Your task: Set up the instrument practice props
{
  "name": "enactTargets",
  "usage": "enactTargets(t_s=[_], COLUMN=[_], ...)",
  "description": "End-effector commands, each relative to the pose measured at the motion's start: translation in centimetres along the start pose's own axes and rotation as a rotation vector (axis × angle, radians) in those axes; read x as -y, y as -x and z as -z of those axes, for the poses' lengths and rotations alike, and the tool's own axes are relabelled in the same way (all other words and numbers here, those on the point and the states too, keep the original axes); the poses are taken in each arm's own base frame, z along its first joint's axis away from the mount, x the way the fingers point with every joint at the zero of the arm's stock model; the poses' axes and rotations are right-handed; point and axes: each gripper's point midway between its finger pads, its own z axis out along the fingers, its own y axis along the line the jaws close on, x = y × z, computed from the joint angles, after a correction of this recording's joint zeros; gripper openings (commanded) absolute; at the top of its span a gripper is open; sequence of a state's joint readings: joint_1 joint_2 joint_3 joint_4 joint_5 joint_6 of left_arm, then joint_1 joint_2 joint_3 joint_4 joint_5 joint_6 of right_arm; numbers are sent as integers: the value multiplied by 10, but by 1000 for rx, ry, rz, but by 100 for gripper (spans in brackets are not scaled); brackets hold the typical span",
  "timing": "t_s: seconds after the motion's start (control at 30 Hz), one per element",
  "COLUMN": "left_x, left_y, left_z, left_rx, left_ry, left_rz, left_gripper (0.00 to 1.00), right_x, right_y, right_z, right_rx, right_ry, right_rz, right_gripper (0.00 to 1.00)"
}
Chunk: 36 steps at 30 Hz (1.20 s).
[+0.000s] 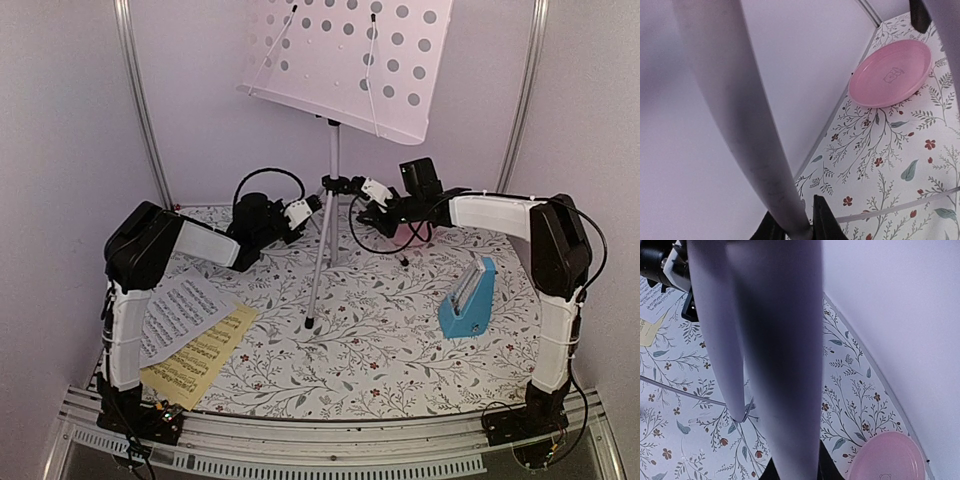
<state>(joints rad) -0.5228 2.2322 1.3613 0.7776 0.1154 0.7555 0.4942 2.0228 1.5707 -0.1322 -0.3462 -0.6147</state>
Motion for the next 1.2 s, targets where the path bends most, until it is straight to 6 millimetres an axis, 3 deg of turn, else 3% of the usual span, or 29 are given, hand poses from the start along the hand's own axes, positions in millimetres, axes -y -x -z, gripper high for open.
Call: enactTargets(t_s=[0.0,0.13,0.33,0.53,0.67,0.83,0.97,1.17], left_x=[-47,-41,-48,-58,-50,-23,-11,2], left_y=[-59,-71,-84,-85,-77,-52,-28,9], left_z=[4,5,6,18,20,18,22,34], left_rx=[-164,-188,-205,-204,-171,-96,-53,1], left_ry=[153,139,161,172,146,56,22,-14], left_rz=[-109,-136,-179,-222,-192,-127,-84,-16], left_gripper=[0,0,0,0,0,0,9,44], right_x=[62,65,61,47,32,8,-1,-6], right_y=[-85,-102,-121,-134,-137,-118,-92,-49], right_z=[13,9,13,21,8,-13,-17,-11], right_rx=[-305,-360,-393,-413,-399,-343,-282,-173], right_ry=[-229,-257,-253,-216,-140,-70,-47,-32], right_rz=[-76,-49,-43,-41,-63,-55,-41,-41], right_gripper=[0,0,0,0,0,2,11,49])
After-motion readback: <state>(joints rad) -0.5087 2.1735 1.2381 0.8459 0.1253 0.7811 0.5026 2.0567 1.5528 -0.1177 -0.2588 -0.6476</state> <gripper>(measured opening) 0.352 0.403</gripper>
